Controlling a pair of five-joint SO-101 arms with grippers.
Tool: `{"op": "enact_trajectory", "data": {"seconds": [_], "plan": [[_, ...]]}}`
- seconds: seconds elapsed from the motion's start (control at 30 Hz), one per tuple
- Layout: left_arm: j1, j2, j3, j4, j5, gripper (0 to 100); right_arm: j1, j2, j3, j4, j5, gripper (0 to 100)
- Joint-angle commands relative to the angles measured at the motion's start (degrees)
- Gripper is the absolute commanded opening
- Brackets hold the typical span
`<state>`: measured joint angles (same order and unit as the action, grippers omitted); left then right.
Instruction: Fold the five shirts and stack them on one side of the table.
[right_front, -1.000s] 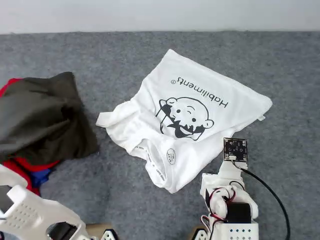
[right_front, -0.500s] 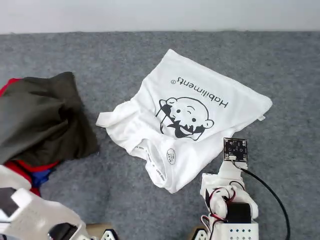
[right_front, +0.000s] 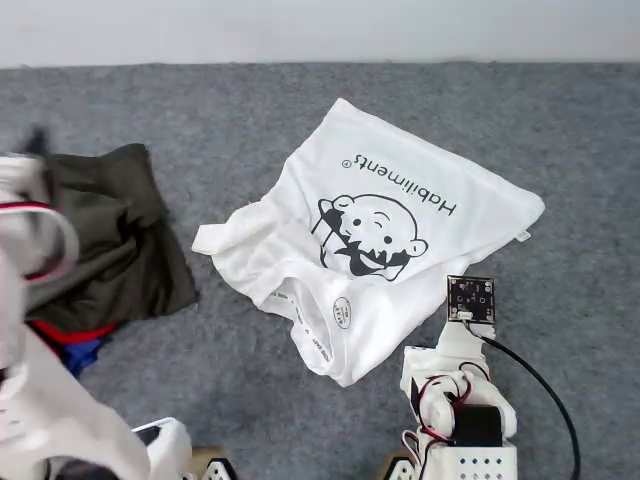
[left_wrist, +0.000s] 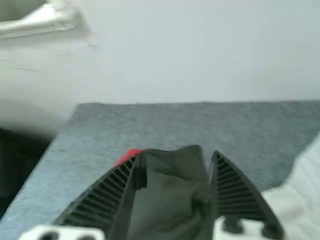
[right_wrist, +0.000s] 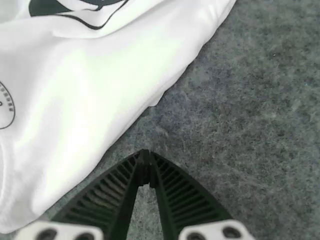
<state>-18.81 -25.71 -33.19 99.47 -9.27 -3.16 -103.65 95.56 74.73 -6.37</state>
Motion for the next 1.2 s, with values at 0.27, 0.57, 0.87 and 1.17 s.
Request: {"op": "enact_trajectory", "data": {"seconds": [0.27, 0.57, 0.87, 1.17], "plan": [[33.2, -2.5, 34.4, -5.2, 0.7, 17, 0.1, -0.3, 0.8, 0.2, -0.4, 1.1], [45.3, -2.5, 57.5, -21.5, 0.7, 2, 0.5, -0.3, 0.8, 0.1, -0.2, 1.2], [49.1, -2.5, 70.6, -28.0, 0.4, 5, 11.8, -0.3, 0.0, -6.7, 2.8, 1.2], [53.1, -2.5, 74.8, -24.2, 0.6, 17, 23.1, -0.2, -8.4, -11.8, 21.9, 1.2]]}}
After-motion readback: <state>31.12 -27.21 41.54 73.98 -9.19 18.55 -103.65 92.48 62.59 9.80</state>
